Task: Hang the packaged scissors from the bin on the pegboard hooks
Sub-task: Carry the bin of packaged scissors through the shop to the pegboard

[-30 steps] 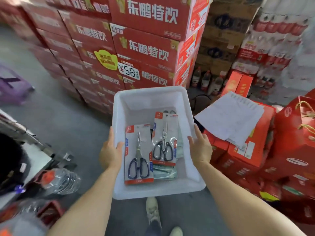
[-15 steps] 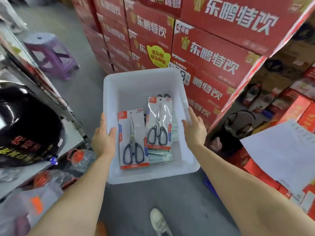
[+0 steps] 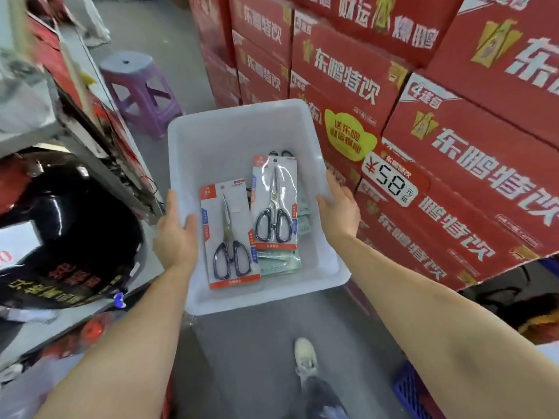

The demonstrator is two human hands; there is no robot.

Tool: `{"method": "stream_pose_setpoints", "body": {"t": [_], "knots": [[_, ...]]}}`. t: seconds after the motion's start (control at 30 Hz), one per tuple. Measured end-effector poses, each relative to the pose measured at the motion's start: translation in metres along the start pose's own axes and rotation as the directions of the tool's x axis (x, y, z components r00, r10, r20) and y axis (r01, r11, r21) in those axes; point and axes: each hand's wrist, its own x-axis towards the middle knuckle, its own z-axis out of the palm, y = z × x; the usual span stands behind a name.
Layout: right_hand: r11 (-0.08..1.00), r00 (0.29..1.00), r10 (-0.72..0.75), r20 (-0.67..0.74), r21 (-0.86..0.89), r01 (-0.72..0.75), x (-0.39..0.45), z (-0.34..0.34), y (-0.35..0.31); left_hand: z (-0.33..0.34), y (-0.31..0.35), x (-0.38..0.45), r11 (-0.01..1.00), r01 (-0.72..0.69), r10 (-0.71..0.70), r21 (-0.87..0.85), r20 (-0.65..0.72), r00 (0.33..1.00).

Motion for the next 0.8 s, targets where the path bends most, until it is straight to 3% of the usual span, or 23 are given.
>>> {"method": "stream_pose_setpoints", "body": {"t": [0.33, 0.8], "knots": [[0.983, 0.984, -0.175, 0.046, -0.055, 0.177, 0.158, 0.088, -0.069, 0.034, 0.015, 0.138, 0.993, 0.114, -0.115, -0.012, -0.064, 0.991], [0.971, 0.966, -0.239, 0.100, 0.014, 0.238, 0.348, 0.236, -0.220, 0.056, 0.014, 0.393, 0.984, 0.173, -0.165, 0.044, -0.142, 0.976]]}}
